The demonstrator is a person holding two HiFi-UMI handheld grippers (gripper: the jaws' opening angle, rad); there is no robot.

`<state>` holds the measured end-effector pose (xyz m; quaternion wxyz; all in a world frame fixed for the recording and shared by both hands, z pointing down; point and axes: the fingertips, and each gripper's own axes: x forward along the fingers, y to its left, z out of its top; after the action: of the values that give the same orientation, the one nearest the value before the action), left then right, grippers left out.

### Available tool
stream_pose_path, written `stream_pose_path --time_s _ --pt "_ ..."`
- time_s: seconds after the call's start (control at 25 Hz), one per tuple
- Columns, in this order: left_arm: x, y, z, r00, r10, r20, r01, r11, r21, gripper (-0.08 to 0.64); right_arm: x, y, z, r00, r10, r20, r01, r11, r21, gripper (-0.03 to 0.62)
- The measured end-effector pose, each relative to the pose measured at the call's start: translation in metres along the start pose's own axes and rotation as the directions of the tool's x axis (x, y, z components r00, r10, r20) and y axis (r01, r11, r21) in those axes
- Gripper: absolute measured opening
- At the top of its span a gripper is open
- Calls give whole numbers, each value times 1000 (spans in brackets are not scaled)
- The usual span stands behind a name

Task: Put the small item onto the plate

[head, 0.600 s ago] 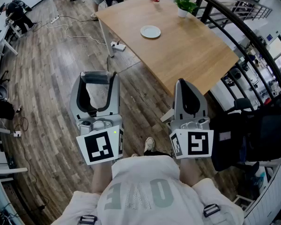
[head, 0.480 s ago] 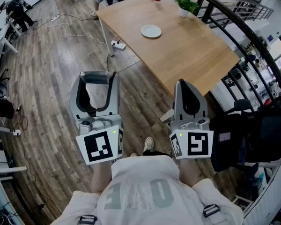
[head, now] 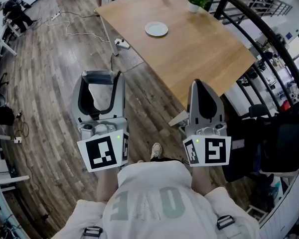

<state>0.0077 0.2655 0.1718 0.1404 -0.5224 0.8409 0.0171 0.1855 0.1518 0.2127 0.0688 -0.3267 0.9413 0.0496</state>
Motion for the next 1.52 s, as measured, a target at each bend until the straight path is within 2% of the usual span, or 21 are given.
stream_pose_path --time_s 0.28,0.4,0.6,0.84,1.08,1.52 --pt "23 -15 12 998 19 60 -20 1000 15 314 6 -33 0 999 23 42 -25 999 42 17" --pt "31 -14 9 998 47 37 -49 998 42 314 12 -40 -8 999 39 31 -41 997 67 17" --pt "45 -5 5 997 72 40 -73 996 49 313 28 -40 -11 998 60 30 -62 997 50 17" --pt "74 0 -13 997 57 49 -58 998 22 314 54 -45 -22 998 54 19 -55 998 31 17" --pt "126 19 -37 998 34 49 -32 998 -45 314 113 -45 -40 998 54 -15 -54 999 -10 17" --pt "266 76 -73 997 -54 46 57 995 -76 314 258 -43 -44 1000 -9 -29 8 999 -34 17"
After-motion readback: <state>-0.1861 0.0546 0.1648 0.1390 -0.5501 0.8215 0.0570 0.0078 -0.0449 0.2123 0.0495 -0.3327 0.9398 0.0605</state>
